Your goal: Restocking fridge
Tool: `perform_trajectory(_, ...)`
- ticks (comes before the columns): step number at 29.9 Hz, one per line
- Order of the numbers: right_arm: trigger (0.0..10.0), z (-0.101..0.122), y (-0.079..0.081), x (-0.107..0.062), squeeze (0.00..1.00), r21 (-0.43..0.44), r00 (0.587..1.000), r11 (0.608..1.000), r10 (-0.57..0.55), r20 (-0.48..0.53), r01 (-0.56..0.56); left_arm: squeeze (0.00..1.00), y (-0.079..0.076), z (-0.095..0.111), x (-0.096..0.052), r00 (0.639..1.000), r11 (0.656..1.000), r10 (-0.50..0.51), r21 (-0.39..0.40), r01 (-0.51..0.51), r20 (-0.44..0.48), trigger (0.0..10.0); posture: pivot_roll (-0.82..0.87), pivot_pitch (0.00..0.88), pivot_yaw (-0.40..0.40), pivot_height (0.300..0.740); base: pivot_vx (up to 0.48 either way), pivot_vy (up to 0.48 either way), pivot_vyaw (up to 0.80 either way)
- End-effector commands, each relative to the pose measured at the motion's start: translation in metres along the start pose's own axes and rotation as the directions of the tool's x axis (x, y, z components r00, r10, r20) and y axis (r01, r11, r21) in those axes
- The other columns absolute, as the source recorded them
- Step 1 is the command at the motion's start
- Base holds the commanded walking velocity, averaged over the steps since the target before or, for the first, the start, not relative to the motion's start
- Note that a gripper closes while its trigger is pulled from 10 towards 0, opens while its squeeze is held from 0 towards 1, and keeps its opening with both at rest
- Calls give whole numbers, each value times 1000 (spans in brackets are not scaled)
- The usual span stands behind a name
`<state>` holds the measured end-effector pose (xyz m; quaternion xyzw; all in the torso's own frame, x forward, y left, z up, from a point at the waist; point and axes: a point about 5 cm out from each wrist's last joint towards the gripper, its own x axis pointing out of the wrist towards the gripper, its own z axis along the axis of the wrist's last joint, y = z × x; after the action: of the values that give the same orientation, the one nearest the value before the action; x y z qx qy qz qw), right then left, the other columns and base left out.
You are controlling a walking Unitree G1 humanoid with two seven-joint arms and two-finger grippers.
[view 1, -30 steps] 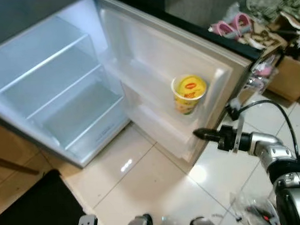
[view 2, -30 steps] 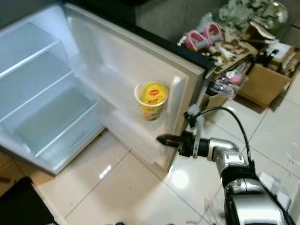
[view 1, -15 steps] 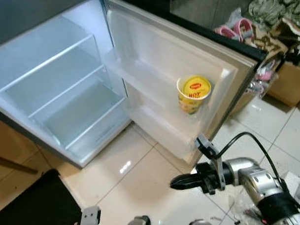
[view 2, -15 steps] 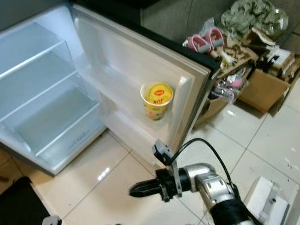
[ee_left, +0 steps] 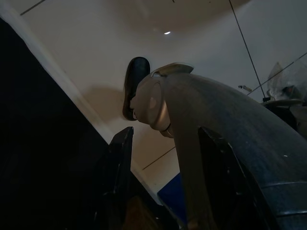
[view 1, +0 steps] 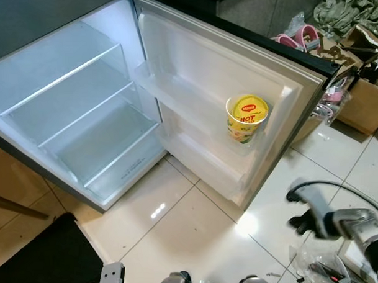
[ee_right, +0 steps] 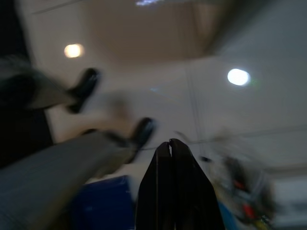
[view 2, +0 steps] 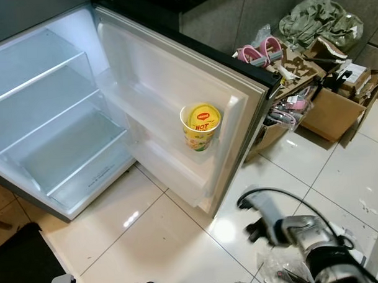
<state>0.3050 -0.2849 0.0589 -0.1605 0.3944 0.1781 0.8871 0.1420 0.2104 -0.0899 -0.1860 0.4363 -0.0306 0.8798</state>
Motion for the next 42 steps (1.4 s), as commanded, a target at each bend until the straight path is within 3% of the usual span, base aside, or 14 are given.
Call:
perform_trajectory(1, 10000, -11, -26, -12, 0, 40, 975, 975, -216, -45, 218, 0, -5, -23, -3, 997, 1000, -6, -31, 4, -71, 10000, -67, 266, 3, 740, 0, 0, 0)
perform_trajectory(6, 10000, -1, -45, -23, 0, 44, 929, 928, -369, -16, 369, 0, -5, -23, -3, 997, 1000, -6, -30, 4, -71, 10000, -66, 266, 4, 740, 0, 0, 0)
perform_trajectory(9, 10000, 18, -59, -32, 0, 54, 866, 867, -497, 48, 495, 0, -4, -23, -3, 997, 1000, -5, -28, 3, -71, 10000, -60, 271, 7, 740, 0, 0, 0)
perform_trajectory(10, 10000, 43, -68, -40, 0, 95, 787, 802, -597, 154, 590, 0, -3, -24, -4, 997, 1000, -2, -27, 0, -72, 10000, -55, 274, 9, 740, 0, 0, 0)
perform_trajectory(13, 10000, 51, -70, -42, 0, 117, 763, 786, -618, 188, 607, 0, -3, -24, -4, 997, 1000, -2, -27, 0, -73, 10000, -55, 274, 9, 740, 0, 0, 0)
perform_trajectory(16, 10000, 78, -67, -45, 0, 240, 709, 781, -624, 328, 576, 0, -2, -25, -5, 997, 1000, -1, -27, -1, -73, 10000, -47, 277, 9, 740, 0, 0, 0)
perform_trajectory(18, 10000, 107, -56, -43, 0, 346, 683, 832, -554, 475, 434, 0, -1, -26, -5, 997, 1000, 0, -28, -3, -74, 10000, -42, 281, 10, 740, 0, 0, 0)
perform_trajectory(23, 10000, 121, -43, -37, 0, 362, 692, 880, -468, 549, 308, 0, 0, -27, -6, 997, 1000, 1, -29, -3, -76, 10000, -41, 282, 11, 740, 0, 0, 0)
perform_trajectory(27, 10000, 135, -17, -25, 0, 282, 718, 957, -244, 652, 70, 0, 0, -28, -7, 997, 1000, 3, -28, -5, -79, 10000, -40, 285, 13, 740, 0, 0, 0)
perform_trajectory(28, 10000, 135, -17, -25, 0, 282, 718, 957, -244, 652, 70, 0, 0, -28, -7, 997, 1000, 3, -28, -5, -79, 10000, -40, 285, 13, 740, 0, 0, 0)
perform_trajectory(31, 10000, 140, 7, -17, 0, 150, 711, 979, -7, 703, -139, 0, 1, -28, -7, 997, 1000, 3, -26, -5, -79, 10000, -41, 285, 13, 740, 0, 0, 0)
perform_trajectory(36, 10000, 142, 29, -11, 0, 21, 663, 945, 214, 718, -328, 0, 1, -28, -7, 997, 1000, 1, -24, -3, -79, 10000, -43, 283, 13, 740, 0, 0, 0)
perform_trajectory(37, 10000, 144, 40, -11, 0, -48, 615, 901, 332, 715, -431, 0, 0, -27, -7, 997, 1000, -2, -24, 0, -79, 10000, -44, 284, 12, 740, 0, 0, 0)
perform_trajectory(42, 10000, 149, 61, -11, 0, -173, 513, 805, 510, 691, -567, 0, 0, -27, -7, 997, 1000, -4, -23, 2, -79, 10000, -47, 286, 12, 740, 0, 0, 0)
